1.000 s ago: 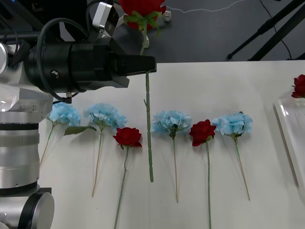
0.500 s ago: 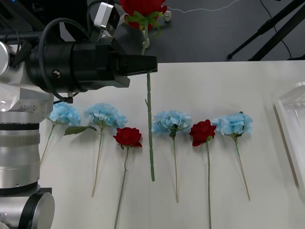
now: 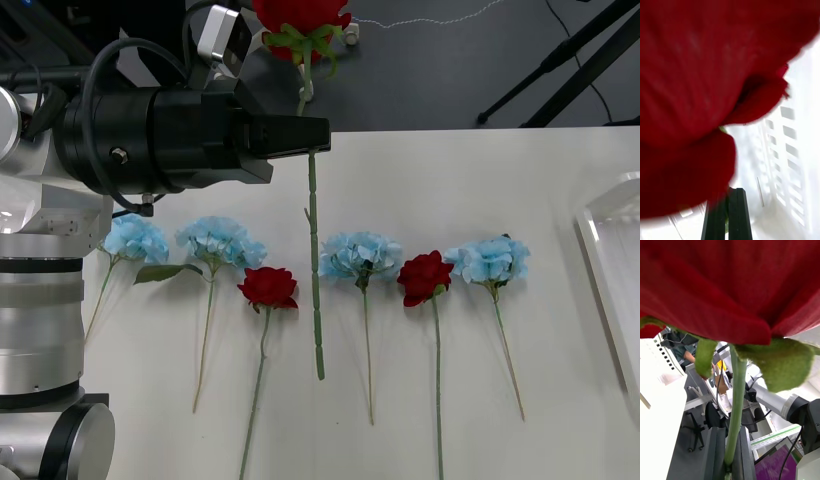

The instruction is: Put the red flowers into the right box and the blue flowers into the left box

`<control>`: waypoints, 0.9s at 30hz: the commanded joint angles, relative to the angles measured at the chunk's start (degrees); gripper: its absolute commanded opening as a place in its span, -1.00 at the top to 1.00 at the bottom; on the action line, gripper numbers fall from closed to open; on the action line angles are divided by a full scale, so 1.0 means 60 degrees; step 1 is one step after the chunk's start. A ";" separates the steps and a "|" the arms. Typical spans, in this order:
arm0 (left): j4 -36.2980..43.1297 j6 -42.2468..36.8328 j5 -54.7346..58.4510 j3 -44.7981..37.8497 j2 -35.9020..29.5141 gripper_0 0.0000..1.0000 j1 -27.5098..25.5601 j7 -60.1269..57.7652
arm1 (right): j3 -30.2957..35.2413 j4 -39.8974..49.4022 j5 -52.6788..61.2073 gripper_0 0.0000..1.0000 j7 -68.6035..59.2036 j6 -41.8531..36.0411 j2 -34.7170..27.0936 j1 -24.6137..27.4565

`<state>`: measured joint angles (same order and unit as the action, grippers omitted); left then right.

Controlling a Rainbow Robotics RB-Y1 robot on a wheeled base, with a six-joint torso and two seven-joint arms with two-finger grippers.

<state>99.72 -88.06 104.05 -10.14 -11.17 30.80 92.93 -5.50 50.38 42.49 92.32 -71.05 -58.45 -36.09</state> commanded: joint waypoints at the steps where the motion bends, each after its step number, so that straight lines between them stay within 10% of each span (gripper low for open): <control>1: 0.0255 0.0087 -0.0042 0.0152 0.0147 1.00 0.0345 0.0377 | 0.0316 -0.0135 -0.0284 1.00 0.0287 0.0284 0.0206 -0.0313; 5: 0.0255 0.0087 -0.0042 0.0152 0.0147 1.00 0.0345 0.0377 | 0.0242 -0.0135 -0.0445 0.81 0.0331 0.0284 0.0279 -0.0299; 9: 0.0255 0.0087 -0.0042 0.0152 0.0147 1.00 0.0345 0.0377 | -0.0007 -0.0135 -0.0431 -0.33 0.0345 0.0372 0.0279 -0.0313; 14: 0.0255 0.0087 -0.0042 0.0152 0.0147 1.00 0.0345 0.0377 | -0.0021 -0.0135 -0.0372 -0.84 0.0448 0.0372 0.0294 -0.0313; 27: 0.0255 0.0087 -0.0042 0.0152 0.0147 1.00 0.0345 0.0377 | 0.0843 0.0407 0.1283 -1.00 0.2601 -0.1210 -0.0248 -0.0313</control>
<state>99.72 -88.06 104.03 -10.13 -11.16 30.81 92.93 -3.70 50.28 48.79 105.94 -77.17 -56.73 -36.26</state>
